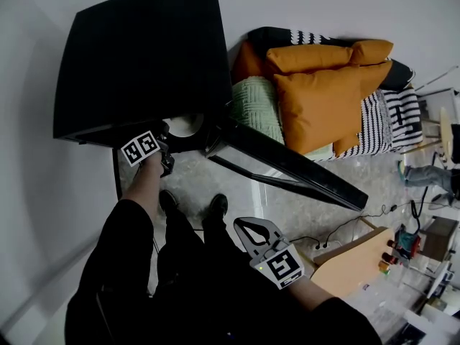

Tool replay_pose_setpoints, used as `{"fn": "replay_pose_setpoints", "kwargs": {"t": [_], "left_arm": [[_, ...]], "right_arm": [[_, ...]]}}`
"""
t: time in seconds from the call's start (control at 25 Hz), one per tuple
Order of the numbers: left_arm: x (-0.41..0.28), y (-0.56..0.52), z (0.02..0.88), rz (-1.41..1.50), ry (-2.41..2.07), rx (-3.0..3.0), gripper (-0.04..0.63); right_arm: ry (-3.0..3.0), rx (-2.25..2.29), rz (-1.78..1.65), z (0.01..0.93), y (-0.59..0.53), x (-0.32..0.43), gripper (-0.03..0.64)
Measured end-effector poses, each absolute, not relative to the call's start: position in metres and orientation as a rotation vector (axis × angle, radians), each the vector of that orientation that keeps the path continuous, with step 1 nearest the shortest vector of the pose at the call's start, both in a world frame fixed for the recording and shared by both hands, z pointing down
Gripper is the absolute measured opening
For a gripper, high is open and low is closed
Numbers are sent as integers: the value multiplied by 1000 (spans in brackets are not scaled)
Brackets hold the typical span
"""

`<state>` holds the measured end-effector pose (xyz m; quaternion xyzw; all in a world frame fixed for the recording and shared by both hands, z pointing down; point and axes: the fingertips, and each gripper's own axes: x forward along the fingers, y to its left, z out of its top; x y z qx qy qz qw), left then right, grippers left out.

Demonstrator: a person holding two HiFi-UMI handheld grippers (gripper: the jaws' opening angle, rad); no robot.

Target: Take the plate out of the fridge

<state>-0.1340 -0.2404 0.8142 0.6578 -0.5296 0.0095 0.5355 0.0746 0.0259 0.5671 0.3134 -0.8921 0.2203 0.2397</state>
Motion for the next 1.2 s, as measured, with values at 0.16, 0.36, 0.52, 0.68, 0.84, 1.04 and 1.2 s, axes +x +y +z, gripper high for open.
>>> {"fn": "replay_pose_setpoints", "kwargs": {"t": [0.16, 0.36, 0.52, 0.68, 0.84, 1.04, 1.2], "left_arm": [[-134, -241, 816, 22, -1257, 1570, 41], [-134, -236, 810, -47, -1264, 1561, 27], [-131, -231, 802, -128, -1262, 1549, 20], [-129, -220, 796, -212, -1243, 1540, 17], [-127, -209, 791, -296, -1221, 1539, 15], [-127, -200, 790, -391, -1197, 1517, 14], [-127, -198, 785, -457, -1176, 1510, 14]], "right_arm": [[-2433, 854, 600, 571, 25, 75, 8], [-2432, 863, 583, 568, 22, 77, 9], [-2434, 861, 578, 568, 20, 77, 8], [-2442, 846, 565, 566, 20, 75, 8], [-2448, 827, 552, 564, 20, 72, 9], [-2445, 810, 539, 566, 23, 68, 8], [-2438, 808, 538, 567, 25, 67, 8]]}}
